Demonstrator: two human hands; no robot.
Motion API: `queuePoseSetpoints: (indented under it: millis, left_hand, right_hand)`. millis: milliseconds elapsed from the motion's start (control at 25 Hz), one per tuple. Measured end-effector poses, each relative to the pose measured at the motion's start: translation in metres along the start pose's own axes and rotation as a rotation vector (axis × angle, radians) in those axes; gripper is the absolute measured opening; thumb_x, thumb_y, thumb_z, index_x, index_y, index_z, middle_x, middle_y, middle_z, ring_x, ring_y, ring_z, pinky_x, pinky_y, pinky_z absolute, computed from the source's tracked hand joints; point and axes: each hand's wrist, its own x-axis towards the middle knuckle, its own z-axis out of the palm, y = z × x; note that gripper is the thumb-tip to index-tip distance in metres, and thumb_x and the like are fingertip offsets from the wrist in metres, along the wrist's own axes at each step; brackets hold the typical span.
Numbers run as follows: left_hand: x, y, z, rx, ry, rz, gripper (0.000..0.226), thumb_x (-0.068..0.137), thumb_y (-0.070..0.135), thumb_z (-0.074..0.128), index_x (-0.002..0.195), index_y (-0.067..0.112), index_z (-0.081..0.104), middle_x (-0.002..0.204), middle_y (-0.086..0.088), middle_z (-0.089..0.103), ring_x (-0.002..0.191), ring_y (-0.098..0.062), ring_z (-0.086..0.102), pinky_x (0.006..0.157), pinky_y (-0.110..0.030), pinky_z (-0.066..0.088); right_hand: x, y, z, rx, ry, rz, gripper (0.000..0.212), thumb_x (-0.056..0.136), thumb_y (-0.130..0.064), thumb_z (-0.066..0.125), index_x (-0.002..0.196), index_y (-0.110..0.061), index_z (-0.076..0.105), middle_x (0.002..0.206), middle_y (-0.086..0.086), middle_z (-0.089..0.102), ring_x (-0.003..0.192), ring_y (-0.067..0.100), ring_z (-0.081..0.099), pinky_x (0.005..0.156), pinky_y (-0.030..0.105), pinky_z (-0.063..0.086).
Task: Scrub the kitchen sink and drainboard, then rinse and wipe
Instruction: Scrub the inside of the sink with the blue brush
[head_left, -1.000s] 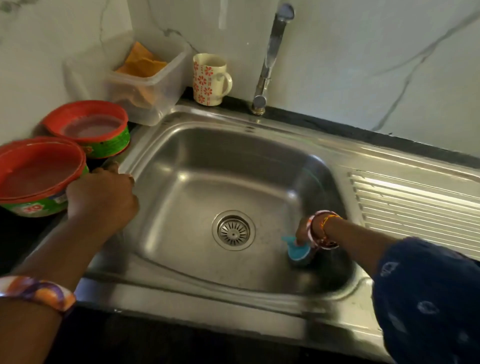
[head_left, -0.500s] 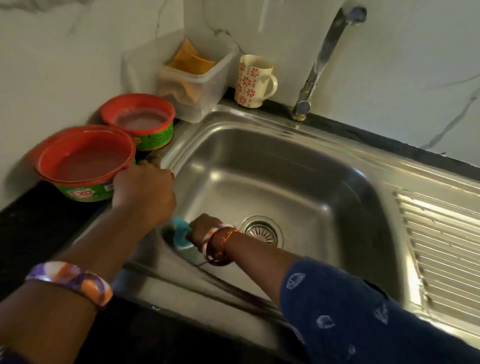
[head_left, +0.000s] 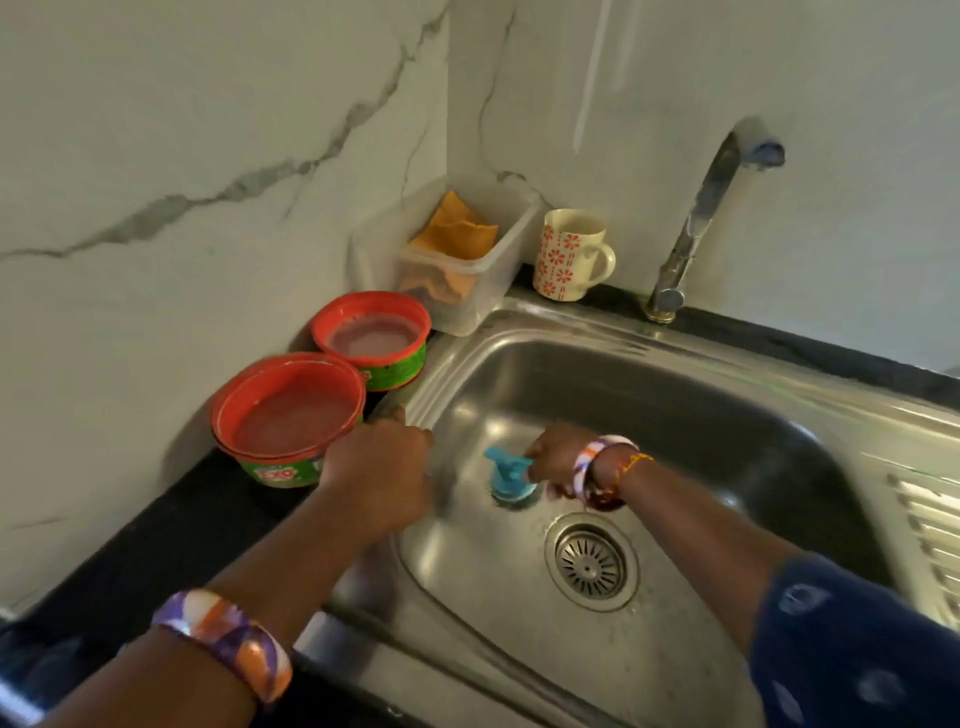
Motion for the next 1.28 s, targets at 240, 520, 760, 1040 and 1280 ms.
queuePoseSetpoints:
  millis: [240, 520, 760, 1040, 1280]
  left_hand:
    - [-0.001, -0.04, -0.051, -0.06, 0.255, -0.018, 0.042, 0.09, 0.045, 0.044, 0.13, 0.03, 0.046, 0.137, 0.003, 0.049, 0.122, -0.022, 0.05, 0.099, -0.034, 0.04]
    - [0.008, -0.047, -0.043, 0.103, 0.092, -0.069, 0.061, 0.094, 0.053, 0.038, 0.141, 0.014, 0.039, 0.15, -0.009, 0.034, 0.141, -0.023, 0.025, 0.116, -0.036, 0.014]
    - [0.015, -0.057, -0.031, 0.189, 0.157, 0.039, 0.064, 0.094, 0.056, 0.028, 0.148, 0.021, 0.029, 0.153, -0.011, 0.028, 0.147, -0.024, 0.006, 0.12, -0.039, 0.004]
    - [0.014, -0.055, -0.04, 0.215, 0.111, 0.039, 0.064, 0.096, 0.054, 0.029, 0.141, 0.009, 0.039, 0.148, -0.013, 0.038, 0.143, -0.026, 0.02, 0.12, -0.038, 0.002]
    - [0.01, -0.053, -0.037, 0.249, 0.121, 0.035, 0.061, 0.096, 0.055, 0.029, 0.137, 0.013, 0.044, 0.14, -0.012, 0.048, 0.134, -0.023, 0.038, 0.118, -0.038, 0.004]
  right_hand:
    - [-0.098, -0.068, -0.099, 0.543, 0.103, -0.281, 0.03, 0.09, -0.003, 0.056, 0.119, -0.013, 0.058, 0.073, 0.008, 0.065, 0.037, 0.003, 0.052, 0.032, 0.012, 0.03]
    - [-0.015, -0.151, -0.087, -0.02, 0.503, -0.399, 0.033, 0.09, -0.014, 0.05, 0.12, -0.01, 0.065, 0.121, 0.014, 0.063, 0.106, 0.018, 0.061, 0.084, 0.023, 0.045]
    - [0.031, -0.156, -0.064, 0.038, 0.538, -0.299, 0.033, 0.088, -0.02, 0.053, 0.116, -0.011, 0.066, 0.116, 0.016, 0.064, 0.111, 0.031, 0.058, 0.087, 0.032, 0.046]
    - [0.027, -0.144, -0.073, 0.001, 0.466, -0.358, 0.034, 0.086, -0.015, 0.054, 0.116, -0.008, 0.066, 0.116, 0.016, 0.066, 0.109, 0.03, 0.06, 0.09, 0.036, 0.05]
    - [0.031, -0.158, -0.062, 0.143, 0.497, -0.383, 0.034, 0.088, -0.014, 0.053, 0.118, -0.009, 0.066, 0.101, 0.016, 0.068, 0.095, 0.028, 0.063, 0.068, 0.022, 0.039]
